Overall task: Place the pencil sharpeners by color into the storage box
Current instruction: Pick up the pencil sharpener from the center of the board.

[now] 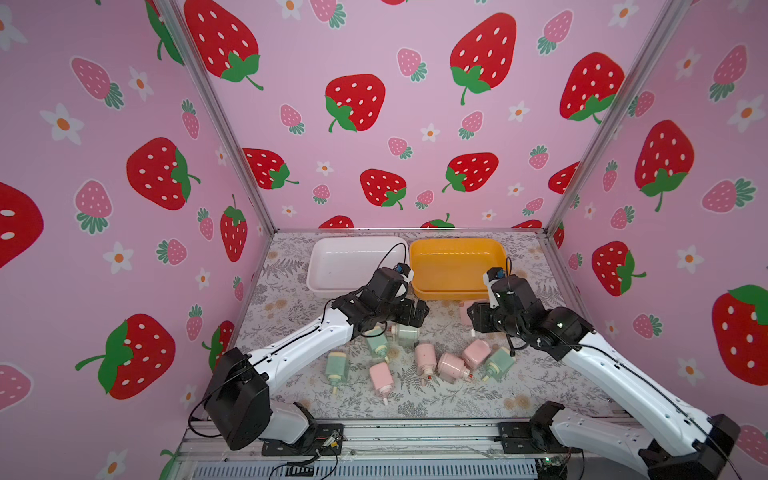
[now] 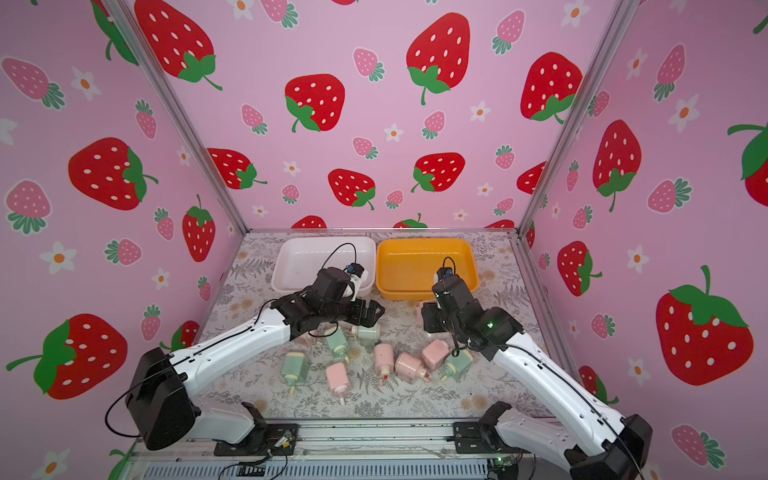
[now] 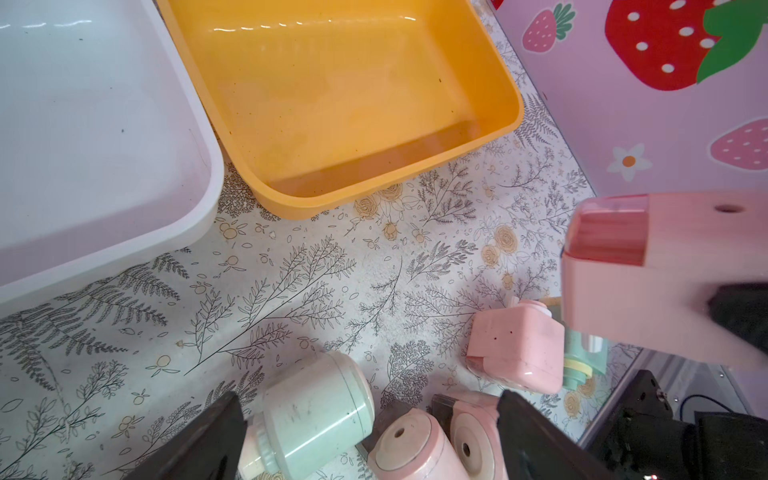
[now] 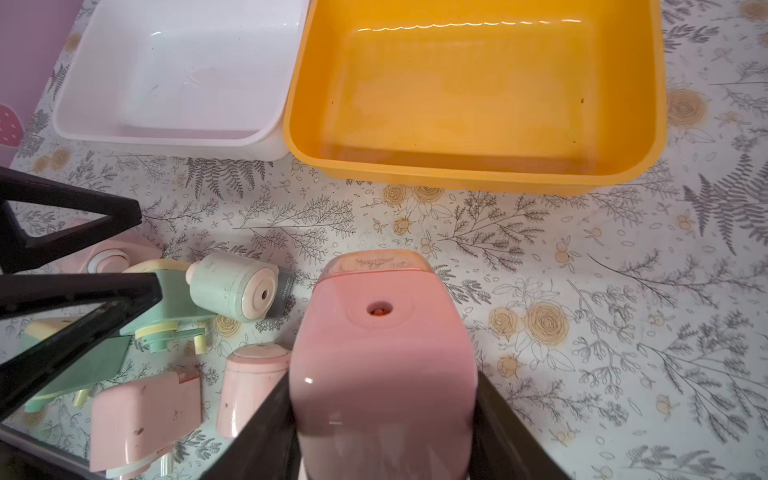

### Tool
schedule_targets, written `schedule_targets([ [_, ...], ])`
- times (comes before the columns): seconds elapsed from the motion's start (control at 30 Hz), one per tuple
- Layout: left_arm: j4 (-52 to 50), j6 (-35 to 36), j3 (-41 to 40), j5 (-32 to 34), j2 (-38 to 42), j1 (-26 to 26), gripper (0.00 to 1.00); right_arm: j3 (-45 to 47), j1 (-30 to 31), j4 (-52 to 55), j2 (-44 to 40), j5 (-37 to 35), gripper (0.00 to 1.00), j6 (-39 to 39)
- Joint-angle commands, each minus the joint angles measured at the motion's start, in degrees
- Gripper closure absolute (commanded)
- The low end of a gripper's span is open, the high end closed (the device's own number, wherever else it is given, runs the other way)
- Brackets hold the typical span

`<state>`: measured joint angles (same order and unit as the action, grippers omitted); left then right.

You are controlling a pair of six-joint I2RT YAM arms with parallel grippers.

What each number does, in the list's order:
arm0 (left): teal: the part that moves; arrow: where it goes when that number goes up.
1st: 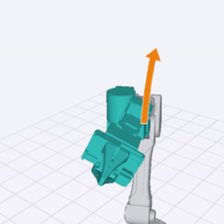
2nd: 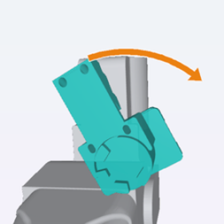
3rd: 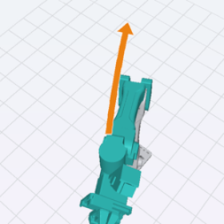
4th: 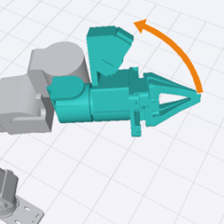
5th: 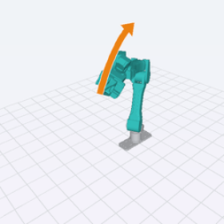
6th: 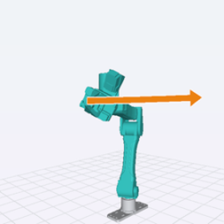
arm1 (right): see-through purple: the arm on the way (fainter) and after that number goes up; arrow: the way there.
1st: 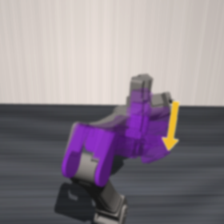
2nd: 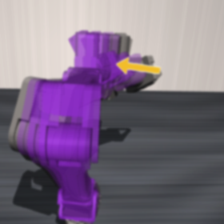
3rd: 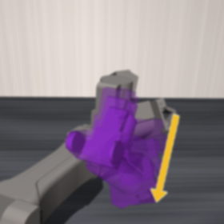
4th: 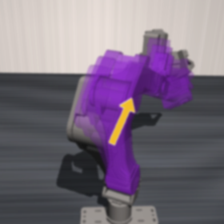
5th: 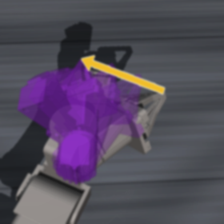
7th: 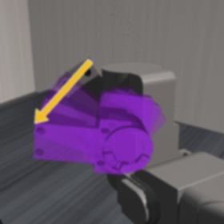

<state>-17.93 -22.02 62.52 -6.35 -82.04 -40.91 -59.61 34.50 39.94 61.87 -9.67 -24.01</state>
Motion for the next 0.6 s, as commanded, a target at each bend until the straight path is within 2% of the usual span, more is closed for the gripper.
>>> schedule_targets([
  [0.0,-1.7,-2.1,3.5,3.2,-2.2,0.8,0.00,-2.1,-4.5,-8.8,2.7,4.0,1.00,7.3],
  [0.3,-0.4,-4.7,9.8,7.0,-9.1,1.9,0.00,-11.8,-18.3,-7.1,16.0,15.4,1.00,13.4],
  [0.43,-2.8,-5.7,15.1,7.9,-13.4,3.5,0.00,-17.0,-22.7,-4.4,21.7,17.0,1.00,15.7],
  [0.57,-5.6,-5.7,20.7,8.8,-18.3,5.0,0.00,-22.3,-25.8,-1.1,27.1,15.6,1.00,17.5],
])
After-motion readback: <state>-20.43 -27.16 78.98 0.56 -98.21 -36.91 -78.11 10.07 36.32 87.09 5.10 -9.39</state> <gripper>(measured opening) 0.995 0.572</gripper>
